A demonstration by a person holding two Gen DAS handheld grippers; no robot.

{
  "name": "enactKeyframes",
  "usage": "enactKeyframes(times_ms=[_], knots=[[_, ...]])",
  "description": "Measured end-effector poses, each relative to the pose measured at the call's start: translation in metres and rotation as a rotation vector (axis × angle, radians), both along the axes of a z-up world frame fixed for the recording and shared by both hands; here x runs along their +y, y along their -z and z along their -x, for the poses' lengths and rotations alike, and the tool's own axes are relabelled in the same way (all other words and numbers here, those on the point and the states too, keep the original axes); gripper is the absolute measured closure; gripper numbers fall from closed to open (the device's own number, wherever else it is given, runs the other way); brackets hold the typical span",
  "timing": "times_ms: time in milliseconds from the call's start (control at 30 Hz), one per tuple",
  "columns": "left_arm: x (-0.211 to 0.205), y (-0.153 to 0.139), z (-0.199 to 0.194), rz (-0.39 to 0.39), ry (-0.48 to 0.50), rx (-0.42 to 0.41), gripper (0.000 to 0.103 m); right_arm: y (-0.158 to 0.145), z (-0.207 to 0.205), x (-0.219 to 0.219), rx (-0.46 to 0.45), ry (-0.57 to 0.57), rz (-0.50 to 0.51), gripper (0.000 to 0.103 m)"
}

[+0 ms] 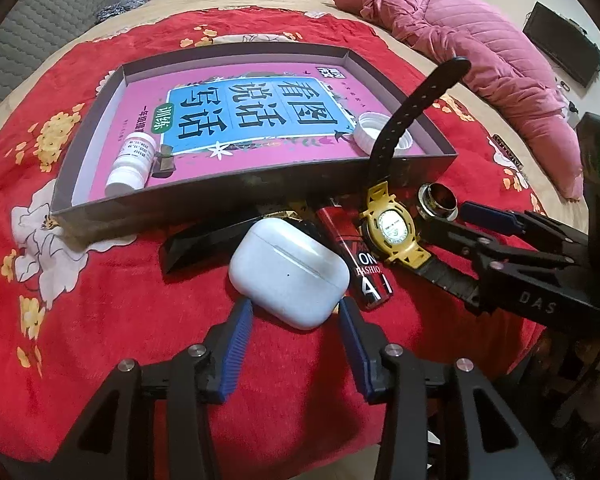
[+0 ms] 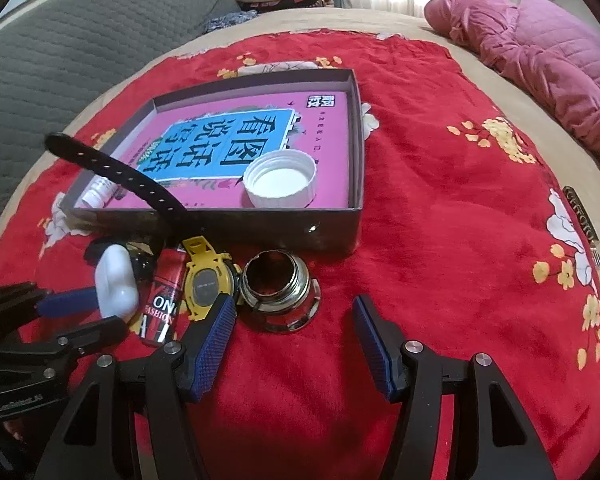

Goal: Organize rigid objects
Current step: 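Move the left tool to the white earbud case while the right tool approaches the silver ring, then grasp the white earbud case with the left tool while the right tool grasps the silver ring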

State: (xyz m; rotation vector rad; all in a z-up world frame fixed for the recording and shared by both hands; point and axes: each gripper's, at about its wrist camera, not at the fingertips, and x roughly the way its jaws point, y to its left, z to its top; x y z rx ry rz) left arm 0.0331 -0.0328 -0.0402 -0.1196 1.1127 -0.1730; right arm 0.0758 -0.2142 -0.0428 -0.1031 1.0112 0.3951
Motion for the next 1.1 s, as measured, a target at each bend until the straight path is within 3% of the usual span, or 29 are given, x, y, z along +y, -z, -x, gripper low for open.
enactKeyframes(times_ms=[567,867,1100], knots=[[-0.004,0.009,-0.016,-0.019,0.068,-0.047,0.05,0.006,-0.011,0.002,-0.008,0.002,0.007,0.04],[0.005,0.011,-0.025,0.056,0.036,-0.039,0.048,0.008,-0.014,0.002,0.004,0.008,-0.008,0.04],[0.005,0.013,-0.027,0.048,0.077,-0.061,0.046,0.008,-0.016,0.0,0.007,0.007,-0.015,0.04]])
